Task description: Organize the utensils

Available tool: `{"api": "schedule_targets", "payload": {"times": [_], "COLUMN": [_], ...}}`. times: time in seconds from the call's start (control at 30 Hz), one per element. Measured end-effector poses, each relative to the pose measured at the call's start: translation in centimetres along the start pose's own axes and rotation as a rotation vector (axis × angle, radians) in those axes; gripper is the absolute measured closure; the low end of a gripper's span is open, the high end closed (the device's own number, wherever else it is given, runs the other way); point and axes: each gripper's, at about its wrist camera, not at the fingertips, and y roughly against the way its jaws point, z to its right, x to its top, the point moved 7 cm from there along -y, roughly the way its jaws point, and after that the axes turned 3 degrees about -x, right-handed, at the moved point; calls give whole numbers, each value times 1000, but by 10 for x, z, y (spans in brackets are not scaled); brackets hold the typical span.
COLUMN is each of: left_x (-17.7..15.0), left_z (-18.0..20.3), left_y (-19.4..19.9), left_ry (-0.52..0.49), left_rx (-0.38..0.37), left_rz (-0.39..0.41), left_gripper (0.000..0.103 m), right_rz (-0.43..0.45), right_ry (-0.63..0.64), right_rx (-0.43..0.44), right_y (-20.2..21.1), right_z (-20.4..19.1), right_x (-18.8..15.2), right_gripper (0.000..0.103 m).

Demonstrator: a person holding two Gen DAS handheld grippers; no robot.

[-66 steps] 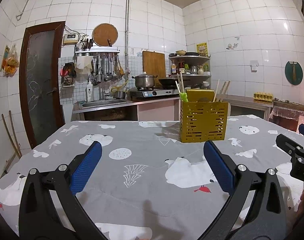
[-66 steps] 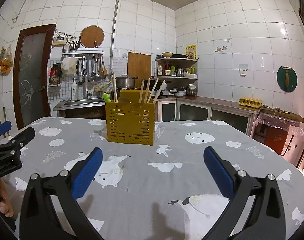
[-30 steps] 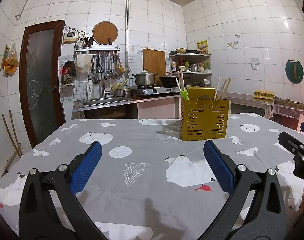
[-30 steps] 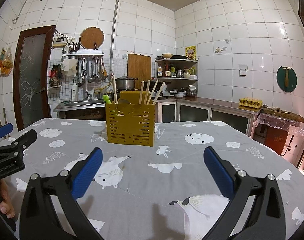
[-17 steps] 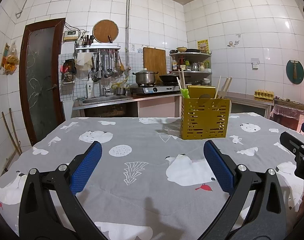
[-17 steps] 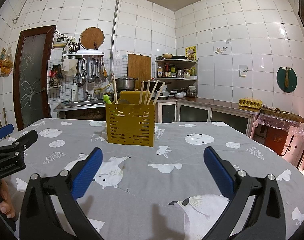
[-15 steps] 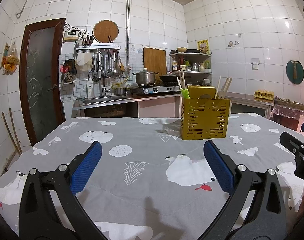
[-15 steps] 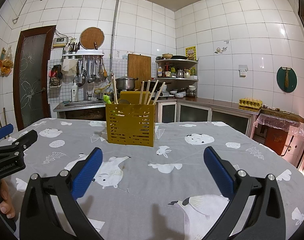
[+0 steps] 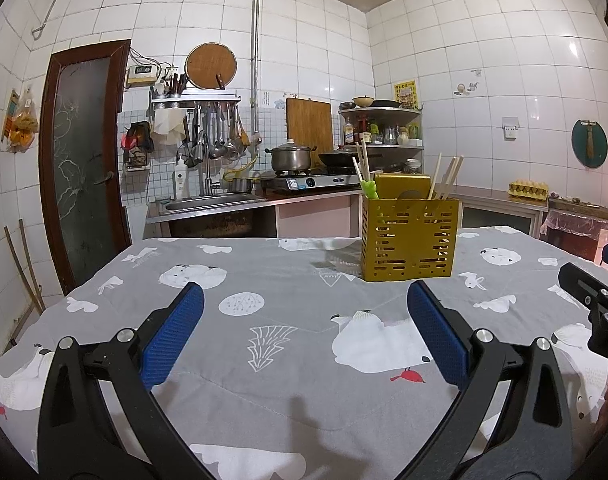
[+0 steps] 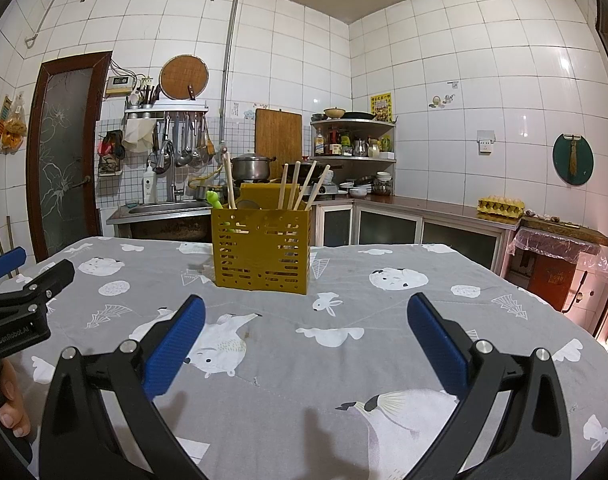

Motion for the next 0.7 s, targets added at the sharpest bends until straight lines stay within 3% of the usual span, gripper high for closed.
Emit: {"api": "schedule_targets", "payload": {"times": [0.7], "left_x": [5], "left_z": [0], "left_y": [2], "left_ry": [-2], "left_rx": [-1], "left_rz": [8], "left_gripper": [5], "right_rz": [1], "right_ry": [0], "right_rx": [0], "right_y": [0], "right_z": [0], "right_x": [0], "right_gripper": [4]}}
